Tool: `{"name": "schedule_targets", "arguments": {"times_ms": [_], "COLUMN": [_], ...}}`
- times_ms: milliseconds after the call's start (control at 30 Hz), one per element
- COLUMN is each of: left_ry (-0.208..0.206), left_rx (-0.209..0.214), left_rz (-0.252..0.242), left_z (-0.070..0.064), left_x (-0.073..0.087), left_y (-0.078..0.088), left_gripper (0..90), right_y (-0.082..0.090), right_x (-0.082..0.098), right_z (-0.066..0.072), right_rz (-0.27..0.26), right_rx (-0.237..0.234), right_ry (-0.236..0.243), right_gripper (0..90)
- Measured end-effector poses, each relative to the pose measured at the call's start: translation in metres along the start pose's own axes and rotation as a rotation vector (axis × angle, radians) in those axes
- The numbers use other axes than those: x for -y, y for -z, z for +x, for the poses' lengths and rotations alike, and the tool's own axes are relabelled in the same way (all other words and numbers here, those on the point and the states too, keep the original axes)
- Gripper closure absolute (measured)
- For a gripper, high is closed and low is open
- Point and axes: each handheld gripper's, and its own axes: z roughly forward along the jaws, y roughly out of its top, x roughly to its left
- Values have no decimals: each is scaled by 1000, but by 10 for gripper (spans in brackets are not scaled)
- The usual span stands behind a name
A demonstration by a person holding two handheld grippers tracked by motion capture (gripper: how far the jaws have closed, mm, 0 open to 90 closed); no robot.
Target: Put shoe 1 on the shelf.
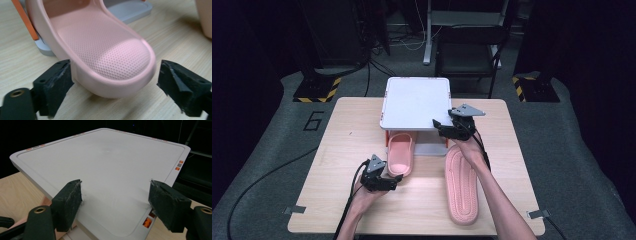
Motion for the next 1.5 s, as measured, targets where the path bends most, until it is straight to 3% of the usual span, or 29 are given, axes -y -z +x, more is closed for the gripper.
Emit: {"name": "schedule_targets", "arguments": {"times_ms": [200, 233, 333, 767, 1000, 1167, 1200, 1300, 1367, 1400, 1433, 1500], "left_ry": [2, 40, 68, 127, 139, 138, 154, 146, 122, 104, 104, 109], "left_rx": [-49, -53, -90, -230, -224, -200, -198, -173, -162, -151, -151, -140], "left_rz": [13, 6, -1, -22, -25, -52, -91, -170, -226, -236, -236, -267], "left_z": [2, 1, 5, 18, 22, 20, 18, 17, 16, 16, 16, 19], "left_x": [-10, -12, -19, -39, -41, -41, -41, -41, -38, -37, -37, -33], "left_y": [-9, -12, -22, -53, -59, -47, -44, -20, 0, 12, 12, 28], "left_gripper": [165, 172, 187, 189, 167, 177, 176, 165, 149, 149, 148, 148], "right_y": [0, 0, 0, -1, -1, -1, 0, 5, 19, 23, 23, 39], "right_x": [-1, -1, -1, -1, -1, -1, -1, -4, -6, -6, -6, -3], "right_z": [0, 0, 0, 0, 1, 1, 1, 1, 3, 3, 3, 4], "right_rz": [3, 7, 6, 5, 7, 6, 7, 9, -22, -31, -31, -39], "right_rx": [0, -1, -1, -5, -4, -2, 1, 15, 14, 15, 15, 23], "right_ry": [0, 1, -1, -4, -8, -8, -10, -9, -1, 0, 0, 5], "right_gripper": [262, 262, 263, 267, 268, 267, 266, 252, 235, 232, 232, 222]}}
